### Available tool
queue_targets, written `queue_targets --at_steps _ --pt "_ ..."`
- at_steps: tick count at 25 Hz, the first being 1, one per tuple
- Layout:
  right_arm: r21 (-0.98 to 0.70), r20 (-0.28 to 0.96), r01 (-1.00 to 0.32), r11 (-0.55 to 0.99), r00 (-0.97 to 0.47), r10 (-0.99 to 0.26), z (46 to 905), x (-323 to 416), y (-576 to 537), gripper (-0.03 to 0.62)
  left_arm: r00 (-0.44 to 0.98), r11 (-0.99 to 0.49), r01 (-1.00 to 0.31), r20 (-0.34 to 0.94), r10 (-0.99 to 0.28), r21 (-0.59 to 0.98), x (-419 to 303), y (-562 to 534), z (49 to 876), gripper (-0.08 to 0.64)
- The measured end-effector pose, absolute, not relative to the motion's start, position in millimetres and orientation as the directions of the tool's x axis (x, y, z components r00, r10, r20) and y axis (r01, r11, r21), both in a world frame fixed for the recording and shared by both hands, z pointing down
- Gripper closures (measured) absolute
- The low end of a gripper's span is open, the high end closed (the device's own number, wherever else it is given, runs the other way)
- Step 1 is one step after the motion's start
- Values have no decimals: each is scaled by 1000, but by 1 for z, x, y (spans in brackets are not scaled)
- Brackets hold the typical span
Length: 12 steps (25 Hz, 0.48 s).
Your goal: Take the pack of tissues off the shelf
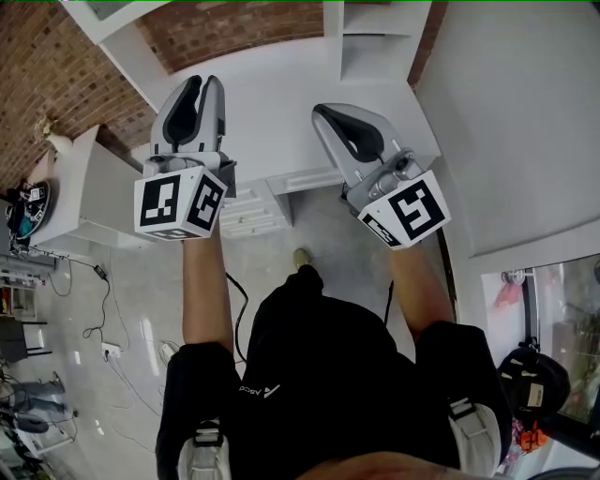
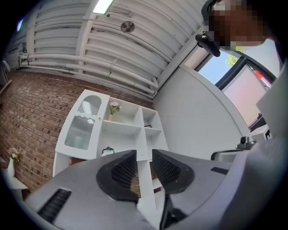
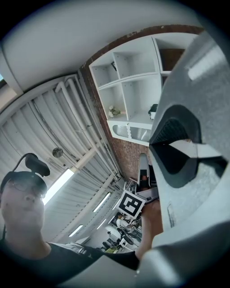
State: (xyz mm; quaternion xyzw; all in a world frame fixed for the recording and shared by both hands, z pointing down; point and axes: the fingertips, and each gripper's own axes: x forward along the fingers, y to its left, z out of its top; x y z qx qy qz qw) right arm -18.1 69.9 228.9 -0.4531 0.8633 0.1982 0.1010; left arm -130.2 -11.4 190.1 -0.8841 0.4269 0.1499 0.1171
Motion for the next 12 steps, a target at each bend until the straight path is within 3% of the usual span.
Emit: queue_targets --at_steps 7,12 --pt "293 -338 -814 502 -579 -742 221 -11 -8 591 557 -569 -819 -335 -760 -70 -116 -116 181 252" --pt "311 -321 -798 517 -600 -733 207 -9 -97 591 526 -546 -837 -331 -784 -38 -115 -211 168 192"
